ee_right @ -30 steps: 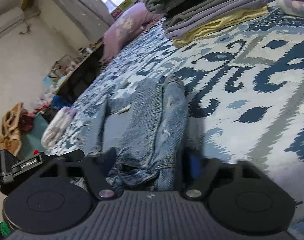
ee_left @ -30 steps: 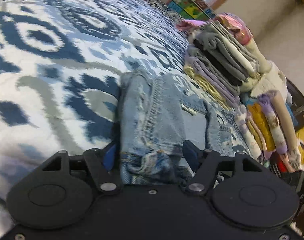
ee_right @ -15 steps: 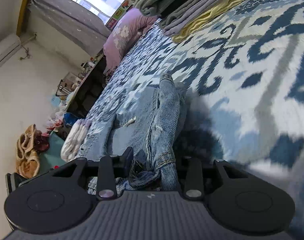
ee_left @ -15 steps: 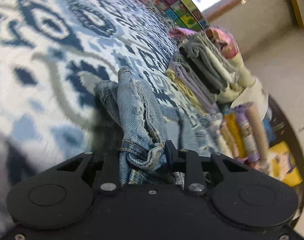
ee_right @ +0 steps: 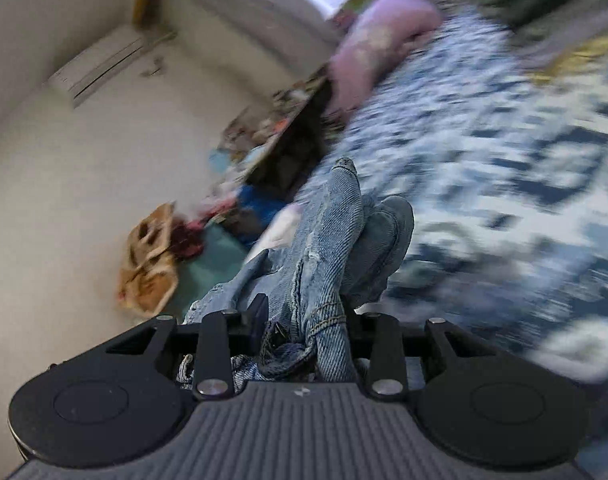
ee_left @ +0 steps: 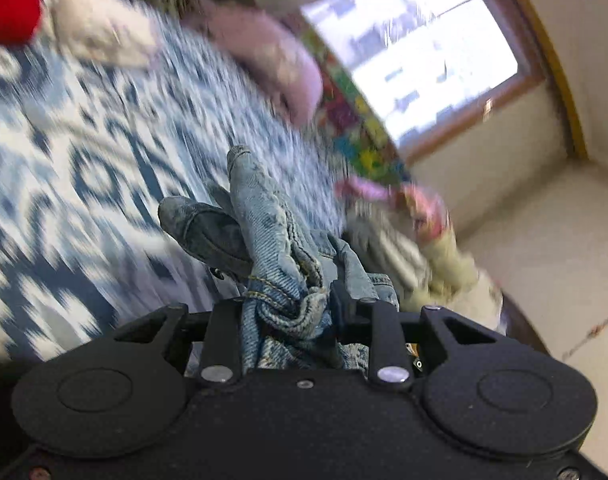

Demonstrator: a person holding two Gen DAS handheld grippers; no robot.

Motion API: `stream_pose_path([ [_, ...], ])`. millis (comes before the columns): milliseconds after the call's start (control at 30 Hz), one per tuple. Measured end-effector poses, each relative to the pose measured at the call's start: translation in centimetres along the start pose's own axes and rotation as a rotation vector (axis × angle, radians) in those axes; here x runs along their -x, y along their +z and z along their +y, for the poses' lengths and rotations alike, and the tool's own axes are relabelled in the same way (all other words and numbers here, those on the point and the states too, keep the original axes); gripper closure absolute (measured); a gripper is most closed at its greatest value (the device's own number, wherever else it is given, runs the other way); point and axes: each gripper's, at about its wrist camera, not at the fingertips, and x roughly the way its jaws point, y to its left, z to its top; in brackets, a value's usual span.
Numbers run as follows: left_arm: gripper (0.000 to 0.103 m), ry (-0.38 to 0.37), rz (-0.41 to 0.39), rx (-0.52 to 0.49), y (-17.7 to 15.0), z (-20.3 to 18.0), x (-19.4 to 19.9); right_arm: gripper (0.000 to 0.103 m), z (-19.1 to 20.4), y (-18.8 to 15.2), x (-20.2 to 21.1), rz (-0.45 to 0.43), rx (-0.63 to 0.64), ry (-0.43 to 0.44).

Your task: Fold clothes

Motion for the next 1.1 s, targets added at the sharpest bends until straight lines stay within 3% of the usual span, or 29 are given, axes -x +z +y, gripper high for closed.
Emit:
stream_pose_path([
  [267,0.078,0.112,-0.233,0.134,5.4,8.1,6.4,0.067,6.7,1.5,-15.5,0.231,0.091,0.135],
  [467,0.078,0.193,-0.379,0.179,11.5,13.2,9.1,0.067,11.2,-0.1,-28.8,0.403,0.126,0.21],
  [700,0.078,0.218,-0.575,0.16,19.0,16.5,10.8,0.067,16.4,0.6,-41.3,0.483,0.114,0.35],
  [833,0.078,0.241,-0.66,0.166,21.4,19.4,10.0,0.068,18.8,1.8,-47.7,0.503,0.111,0.418],
  [933,0.078,0.298,-0.672,0.233,21.7,23.3,8.4,0.07,18.1,1.7,-52.8,0.511,0.107,0.363],
  [1000,0.077,0.422,-0.614,0.304,21.1,27.2,6.1,0.069,16.9,0.0,-55.8,0.516,0.196,0.214],
  [1033,0.076,0.451,-0.608,0.311,20.7,28.3,5.6,0.069,16.5,-1.1,-56.6,0.523,0.224,0.183],
  [1100,0.075,0.433,-0.619,0.315,20.4,28.7,5.8,0.068,15.7,-3.1,-58.2,0.538,0.279,0.12],
])
